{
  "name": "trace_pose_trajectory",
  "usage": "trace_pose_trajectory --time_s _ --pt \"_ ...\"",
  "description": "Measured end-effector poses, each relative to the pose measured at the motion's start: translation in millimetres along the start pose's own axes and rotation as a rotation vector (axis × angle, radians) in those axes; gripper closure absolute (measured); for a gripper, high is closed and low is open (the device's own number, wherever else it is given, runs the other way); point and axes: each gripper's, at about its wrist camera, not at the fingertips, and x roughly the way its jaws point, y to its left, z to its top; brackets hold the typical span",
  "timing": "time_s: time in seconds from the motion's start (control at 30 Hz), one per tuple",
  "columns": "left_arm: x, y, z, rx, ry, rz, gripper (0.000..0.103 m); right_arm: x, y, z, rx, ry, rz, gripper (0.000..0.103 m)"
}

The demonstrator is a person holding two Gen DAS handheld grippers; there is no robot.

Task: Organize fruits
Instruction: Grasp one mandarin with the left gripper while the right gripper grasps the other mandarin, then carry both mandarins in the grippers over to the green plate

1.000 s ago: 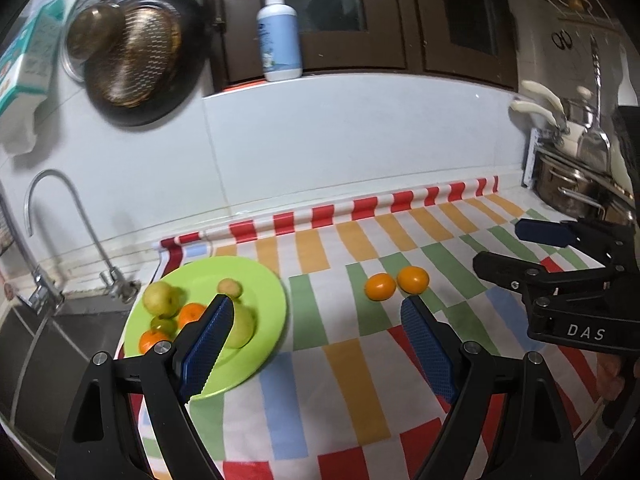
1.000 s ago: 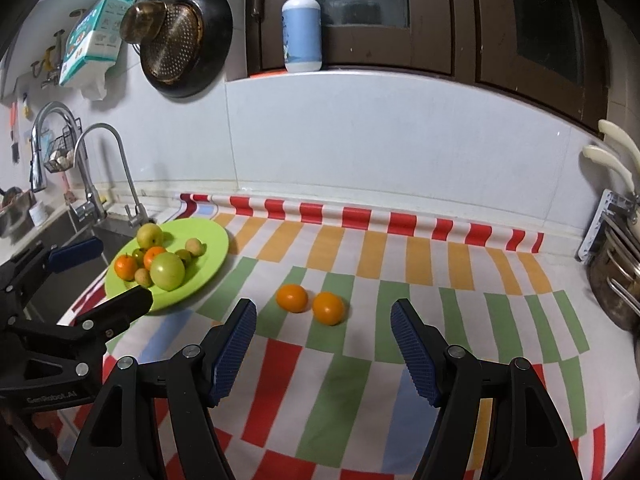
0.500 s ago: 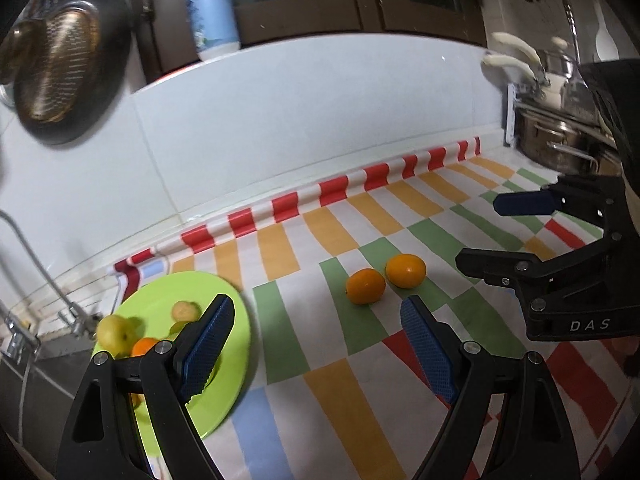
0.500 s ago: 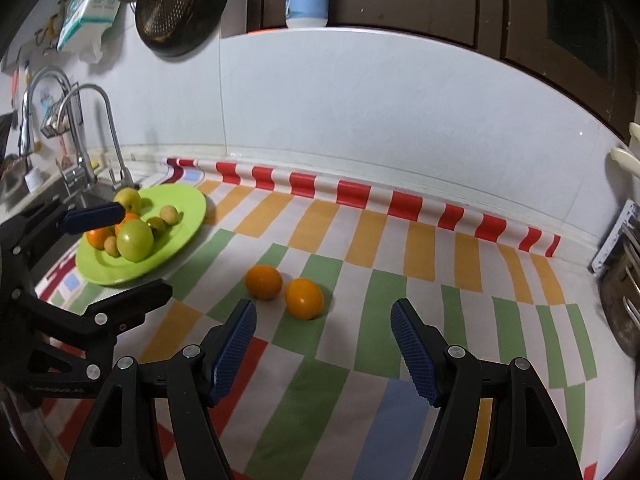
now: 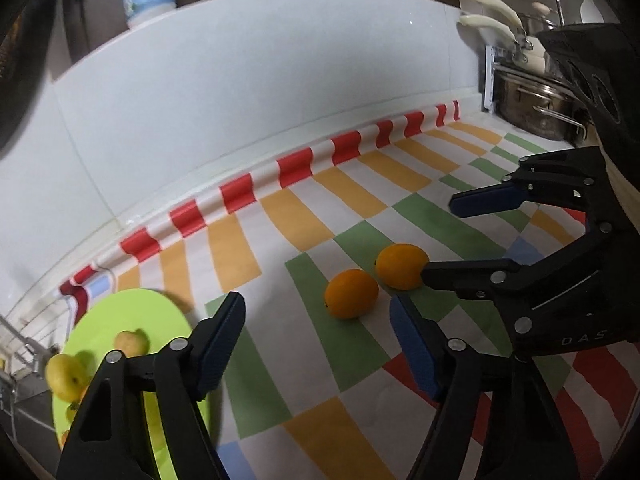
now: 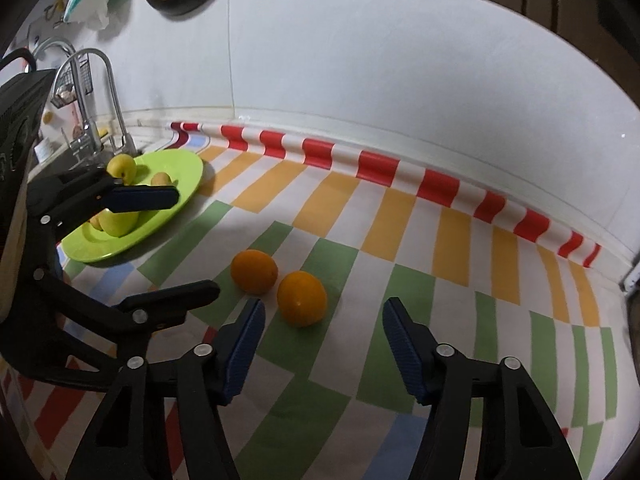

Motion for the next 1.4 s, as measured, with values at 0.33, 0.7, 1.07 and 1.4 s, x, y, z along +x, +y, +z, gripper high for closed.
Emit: trace_pose_trajectory --time_s 0.33,0.7,1.07,1.4 --pt "23 2 -1 0.007 0.03 -0.098 0.039 31 0 2 -0.007 0.063 0.071 0.054" --pt "42 5 8 -0.057 0.075 -0.175 0.059 47 -13 5 0.065 0.094 0.119 0.069" --pt "34 8 7 -0.134 0.078 -0.118 0.068 36 -18 -4 0.161 0.068 0.091 0.069" --pt "-2 10 4 -0.181 0.029 -0.069 0.068 6 -11 -4 0.198 0.013 0.073 0.069"
